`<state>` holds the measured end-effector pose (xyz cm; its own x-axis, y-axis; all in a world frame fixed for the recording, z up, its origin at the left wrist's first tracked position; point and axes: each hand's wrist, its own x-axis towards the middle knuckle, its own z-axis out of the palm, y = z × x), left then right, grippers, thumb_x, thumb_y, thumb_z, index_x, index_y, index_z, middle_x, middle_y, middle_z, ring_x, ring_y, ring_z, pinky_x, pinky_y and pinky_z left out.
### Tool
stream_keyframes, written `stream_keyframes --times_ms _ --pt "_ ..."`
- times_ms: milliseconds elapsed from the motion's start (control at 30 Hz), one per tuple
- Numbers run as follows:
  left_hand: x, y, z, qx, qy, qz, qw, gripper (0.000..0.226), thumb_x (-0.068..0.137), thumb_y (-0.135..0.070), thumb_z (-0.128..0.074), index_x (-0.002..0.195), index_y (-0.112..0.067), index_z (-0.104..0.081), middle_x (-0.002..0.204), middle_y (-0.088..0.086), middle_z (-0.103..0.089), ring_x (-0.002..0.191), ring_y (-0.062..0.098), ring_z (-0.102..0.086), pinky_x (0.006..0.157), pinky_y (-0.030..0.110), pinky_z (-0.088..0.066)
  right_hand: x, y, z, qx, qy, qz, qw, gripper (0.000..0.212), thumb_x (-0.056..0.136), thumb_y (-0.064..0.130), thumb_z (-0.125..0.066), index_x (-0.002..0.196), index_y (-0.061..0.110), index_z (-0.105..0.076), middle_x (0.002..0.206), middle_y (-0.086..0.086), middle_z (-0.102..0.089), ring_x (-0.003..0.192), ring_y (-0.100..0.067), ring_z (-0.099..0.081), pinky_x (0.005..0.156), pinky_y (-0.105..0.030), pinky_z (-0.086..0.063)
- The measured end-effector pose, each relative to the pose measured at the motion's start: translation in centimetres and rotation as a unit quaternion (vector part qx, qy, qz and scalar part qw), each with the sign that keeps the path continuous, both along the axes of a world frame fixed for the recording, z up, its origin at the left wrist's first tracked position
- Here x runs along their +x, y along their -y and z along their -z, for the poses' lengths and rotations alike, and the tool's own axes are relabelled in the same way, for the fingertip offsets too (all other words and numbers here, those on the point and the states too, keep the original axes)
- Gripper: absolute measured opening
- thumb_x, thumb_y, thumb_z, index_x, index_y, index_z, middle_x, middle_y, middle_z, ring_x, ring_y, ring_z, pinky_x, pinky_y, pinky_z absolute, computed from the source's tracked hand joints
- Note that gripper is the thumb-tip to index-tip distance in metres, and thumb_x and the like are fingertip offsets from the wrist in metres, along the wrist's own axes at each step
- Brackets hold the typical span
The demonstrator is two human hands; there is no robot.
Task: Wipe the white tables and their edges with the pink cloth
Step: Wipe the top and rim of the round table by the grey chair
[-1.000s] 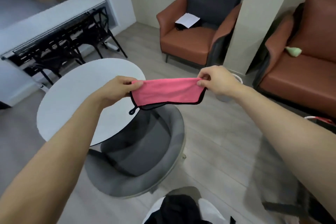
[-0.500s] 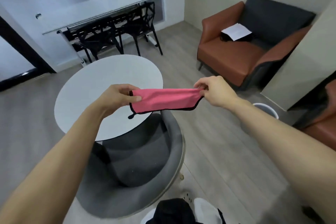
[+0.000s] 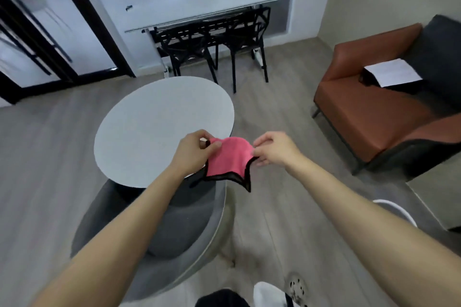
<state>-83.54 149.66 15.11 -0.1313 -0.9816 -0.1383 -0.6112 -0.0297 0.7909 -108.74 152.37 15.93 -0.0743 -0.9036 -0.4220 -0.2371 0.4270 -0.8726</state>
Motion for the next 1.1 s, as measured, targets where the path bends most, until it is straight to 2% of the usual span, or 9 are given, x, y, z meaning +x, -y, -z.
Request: stream_keyframes --times_ms 133,333,433,533,600,700,767,867,1100 --pt "-4.6 -2.7 -0.2 0.036 -0.052 0.032 0.997 0.035 0.086 -0.061 -0.079 0.101 -0.03 -0.071 0.09 0.003 -0.079 0.081 0.019 -0.073 0.08 0.039 -0.057 0.7 1.1 0.1 0.004 0.121 0.006 0.993 0.017 0.09 -0.009 -0.08 0.099 0.0 -0.068 0.099 -0.024 -0.078 0.086 -0.036 -0.08 0.075 -0.043 -0.069" --pt "-5.0 -4.0 0.0 0.02 -0.095 -0.091 0.991 0.017 0.096 -0.011 -0.08 0.109 -0.014 -0.07 0.102 0.005 -0.08 0.095 0.022 -0.075 0.093 0.038 -0.058 -1.0 3.0 0.6 0.038 0.189 -0.155 0.969 0.03 0.094 -0.017 -0.069 0.121 -0.004 -0.068 0.111 -0.018 -0.08 0.097 -0.032 -0.082 0.09 -0.044 -0.067" --pt "-5.0 -3.4 -0.5 0.042 -0.093 -0.114 0.988 0.016 0.101 -0.005 -0.065 0.111 -0.017 -0.07 0.105 0.005 -0.078 0.096 0.017 -0.073 0.093 0.037 -0.056 -1.9 4.9 1.8 -0.067 -0.017 -0.153 0.986 0.045 0.087 -0.005 -0.077 0.128 0.008 -0.068 0.114 -0.003 -0.079 0.101 -0.019 -0.078 0.096 -0.04 -0.063" --pt "-4.7 -1.9 -0.8 0.051 -0.082 -0.07 0.993 0.019 0.102 -0.003 -0.059 0.111 -0.017 -0.068 0.101 0.002 -0.077 0.096 0.023 -0.072 0.09 0.036 -0.055 -2.4 7.1 2.6 -0.133 -0.128 -0.268 0.945 0.096 0.081 0.017 -0.088 0.163 0.03 -0.04 0.16 0.011 -0.046 0.142 -0.008 -0.05 0.114 -0.03 -0.044" --pt "-4.3 -0.4 -1.2 0.052 -0.079 -0.021 0.995 0.021 0.102 0.0 -0.056 0.11 -0.016 -0.066 0.089 -0.004 -0.072 0.082 0.02 -0.068 0.081 0.037 -0.054 -2.1 8.4 2.2 -0.114 -0.105 -0.364 0.918 0.096 0.081 0.025 -0.091 0.163 0.036 -0.042 0.153 0.02 -0.049 0.132 0.0 -0.051 0.109 -0.025 -0.043" --pt "-3.5 2.3 -1.4 0.033 -0.063 -0.014 0.997 0.022 0.104 -0.001 -0.055 0.112 -0.019 -0.066 0.088 -0.011 -0.07 0.075 0.016 -0.063 0.072 0.038 -0.053 -1.2 11.2 1.9 -0.129 -0.155 -0.388 0.899 0.023 0.083 0.035 -0.088 0.099 0.024 -0.076 0.087 0.013 -0.069 0.076 -0.009 -0.06 0.074 -0.033 -0.051" --pt "-3.2 4.1 -0.7 0.0 -0.036 -0.041 0.999 0.024 0.105 -0.007 -0.058 0.115 -0.027 -0.066 0.096 -0.012 -0.074 0.085 0.015 -0.07 0.076 0.036 -0.056 -0.7 13.3 2.0 -0.122 -0.176 -0.387 0.897 0.034 0.084 0.038 -0.087 0.077 0.013 -0.064 0.069 0.006 -0.057 0.061 -0.013 -0.051 0.06 -0.03 -0.041" --pt "-3.0 6.4 0.7 -0.029 0.017 -0.085 0.996 0.029 0.103 -0.022 -0.068 0.129 -0.037 -0.064 0.102 -0.015 -0.073 0.097 0.008 -0.073 0.083 0.029 -0.058 -0.1 16.1 1.9 -0.085 -0.172 -0.359 0.914 0.029 0.087 0.032 -0.085 0.074 0.014 -0.065 0.067 0.005 -0.062 0.057 -0.014 -0.061 0.05 -0.019 -0.045" --pt "-2.4 11.6 4.5 0.016 0.062 -0.152 0.986 0.019 0.084 -0.032 -0.083 0.098 -0.027 -0.071 0.087 -0.009 -0.076 0.072 0.013 -0.071 0.065 0.039 -0.059 1.8 21.3 3.5 0.009 -0.097 -0.211 0.973 0.033 0.081 0.024 -0.094 0.096 0.006 -0.07 0.091 -0.014 -0.076 0.061 -0.032 -0.078 0.061 -0.055 -0.067"
